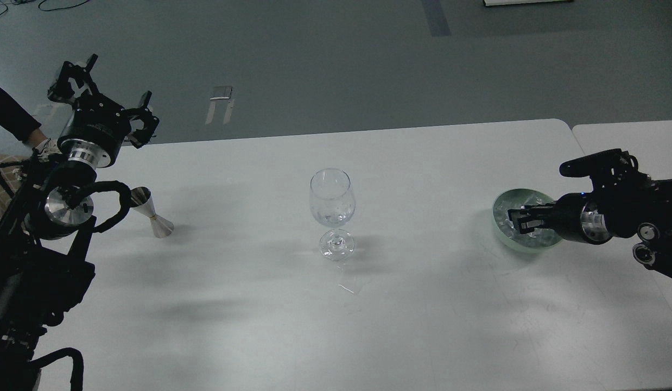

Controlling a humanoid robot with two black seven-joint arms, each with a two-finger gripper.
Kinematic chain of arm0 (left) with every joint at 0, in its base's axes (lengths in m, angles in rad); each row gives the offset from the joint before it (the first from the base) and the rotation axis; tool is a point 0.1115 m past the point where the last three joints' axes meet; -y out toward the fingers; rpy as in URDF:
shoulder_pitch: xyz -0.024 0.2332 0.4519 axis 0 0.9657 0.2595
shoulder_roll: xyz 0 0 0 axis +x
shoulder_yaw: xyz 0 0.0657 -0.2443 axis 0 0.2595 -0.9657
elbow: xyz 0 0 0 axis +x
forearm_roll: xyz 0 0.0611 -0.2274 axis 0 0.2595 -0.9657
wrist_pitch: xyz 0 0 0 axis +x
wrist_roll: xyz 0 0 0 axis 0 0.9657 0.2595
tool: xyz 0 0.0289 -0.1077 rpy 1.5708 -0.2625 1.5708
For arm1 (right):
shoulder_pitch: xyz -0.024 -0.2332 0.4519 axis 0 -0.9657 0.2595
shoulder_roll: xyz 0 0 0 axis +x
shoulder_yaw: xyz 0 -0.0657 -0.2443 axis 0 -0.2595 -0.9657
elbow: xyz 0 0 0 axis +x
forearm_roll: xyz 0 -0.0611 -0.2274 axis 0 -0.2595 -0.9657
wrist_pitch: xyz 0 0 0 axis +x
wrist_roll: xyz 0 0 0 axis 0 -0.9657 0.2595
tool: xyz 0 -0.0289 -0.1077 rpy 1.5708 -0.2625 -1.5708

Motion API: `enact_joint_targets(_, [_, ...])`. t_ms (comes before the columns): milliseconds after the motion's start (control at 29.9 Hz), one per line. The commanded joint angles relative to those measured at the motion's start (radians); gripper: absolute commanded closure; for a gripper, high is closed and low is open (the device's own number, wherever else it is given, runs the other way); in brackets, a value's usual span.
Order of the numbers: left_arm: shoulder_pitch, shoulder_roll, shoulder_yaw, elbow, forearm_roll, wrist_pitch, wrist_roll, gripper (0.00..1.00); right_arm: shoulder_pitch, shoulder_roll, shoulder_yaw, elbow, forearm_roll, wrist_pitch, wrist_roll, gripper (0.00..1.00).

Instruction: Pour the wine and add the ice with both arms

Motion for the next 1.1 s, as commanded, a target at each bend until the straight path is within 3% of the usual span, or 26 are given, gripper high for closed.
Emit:
enact_joint_targets(0, [0.002, 0.004, -0.001, 0.000, 0.000, -0.004, 0.000, 0.00, -0.004, 0.000, 0.000, 0.003, 0.001, 0.000, 0.002, 0.73])
enact_joint_targets(100, [0.002, 0.003, -0.001, 0.000, 0.000, -0.001, 0.000, 0.00, -0.007, 0.000, -0.001, 0.002, 0.001, 0.000, 0.002, 0.78])
enact_joint_targets(234, [0.002, 0.001, 0.000, 0.000, 0.000, 0.001, 0.000, 0.00, -0.013, 0.002, -0.001, 0.000, 0.001, 0.000, 0.002, 0.99])
enact_joint_targets(568, [0.014, 0.001, -0.006, 0.000, 0.000, 0.001, 0.000, 0.00, -0.011, -0.009, 0.017, 0.020, 0.007, -0.002, 0.011, 1.00])
enact_joint_targets(1070, [0.012, 0.003, 0.003, 0.000, 0.000, 0.004, 0.000, 0.00, -0.015, -0.094, 0.163, 0.193, 0.055, -0.008, 0.014, 1.00])
